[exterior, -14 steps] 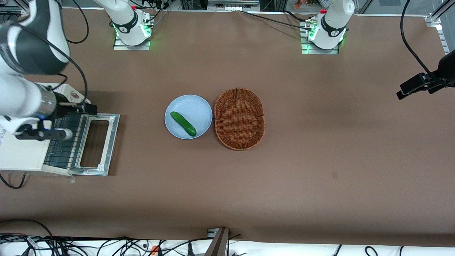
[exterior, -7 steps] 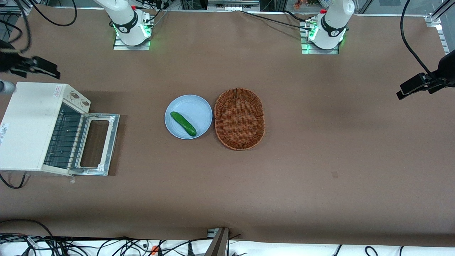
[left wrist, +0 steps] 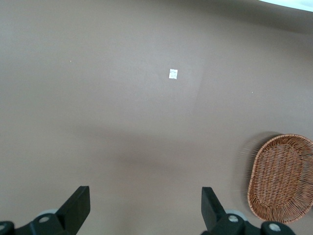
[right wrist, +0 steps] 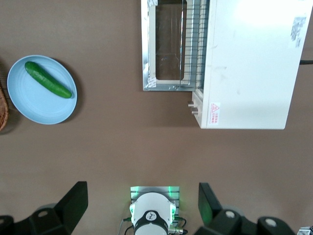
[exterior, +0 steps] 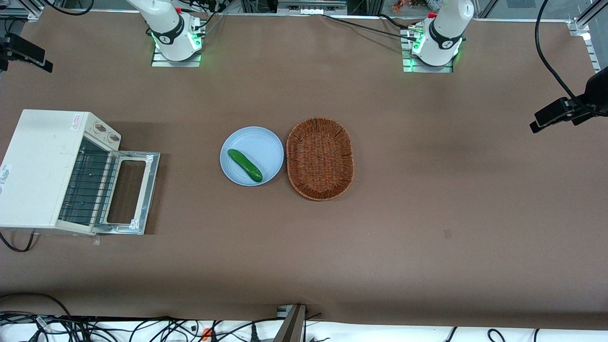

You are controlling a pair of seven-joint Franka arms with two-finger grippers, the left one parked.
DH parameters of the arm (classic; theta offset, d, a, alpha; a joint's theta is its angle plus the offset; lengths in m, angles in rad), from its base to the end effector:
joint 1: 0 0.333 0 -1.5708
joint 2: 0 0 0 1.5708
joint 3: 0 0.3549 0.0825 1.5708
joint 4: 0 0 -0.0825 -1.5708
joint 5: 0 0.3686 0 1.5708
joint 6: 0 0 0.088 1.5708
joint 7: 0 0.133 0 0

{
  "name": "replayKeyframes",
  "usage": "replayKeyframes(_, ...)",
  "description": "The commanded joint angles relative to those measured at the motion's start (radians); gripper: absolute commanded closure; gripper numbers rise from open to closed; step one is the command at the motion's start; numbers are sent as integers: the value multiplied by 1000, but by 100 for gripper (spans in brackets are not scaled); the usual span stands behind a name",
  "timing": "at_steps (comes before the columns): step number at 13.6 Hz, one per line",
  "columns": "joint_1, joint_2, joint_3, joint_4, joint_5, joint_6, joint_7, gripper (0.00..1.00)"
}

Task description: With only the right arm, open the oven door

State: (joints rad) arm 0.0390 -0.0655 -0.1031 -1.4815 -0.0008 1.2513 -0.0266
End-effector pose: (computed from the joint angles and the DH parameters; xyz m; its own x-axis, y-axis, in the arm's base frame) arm 0.4746 -0.0329 0.6851 0.9858 -0.0356 -0.1641 -0.0378 -0.9992 -0.0103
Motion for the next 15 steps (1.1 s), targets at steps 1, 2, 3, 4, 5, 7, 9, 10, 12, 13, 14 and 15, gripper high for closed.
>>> replayKeyframes(1, -27, -129, 25, -192, 19, 97, -9, 0)
replayKeyframes(2, -25, -141, 25, -209, 19, 111, -9, 0)
replayKeyframes(3, -25, -140, 25, -206, 19, 108, -10, 0)
replayKeyframes(4, -25, -134, 25, -201, 18, 103, -13, 0)
replayKeyframes(5, -24, -123, 25, -189, 18, 103, -13, 0)
replayKeyframes(7, -22, -77, 25, -142, 16, 103, -16, 0)
replayKeyframes(9, -22, -53, 23, -117, 13, 102, -13, 0)
replayKeyframes(10, -21, -51, 23, -118, 5, 105, -12, 0)
replayKeyframes(12, -16, -50, 26, -115, -16, 112, -9, 0)
replayKeyframes(13, -13, -47, 28, -117, -24, 112, -9, 0)
replayKeyframes(14, -14, -46, 26, -117, -24, 112, -10, 0)
replayKeyframes(15, -13, -46, 26, -117, -22, 112, -9, 0)
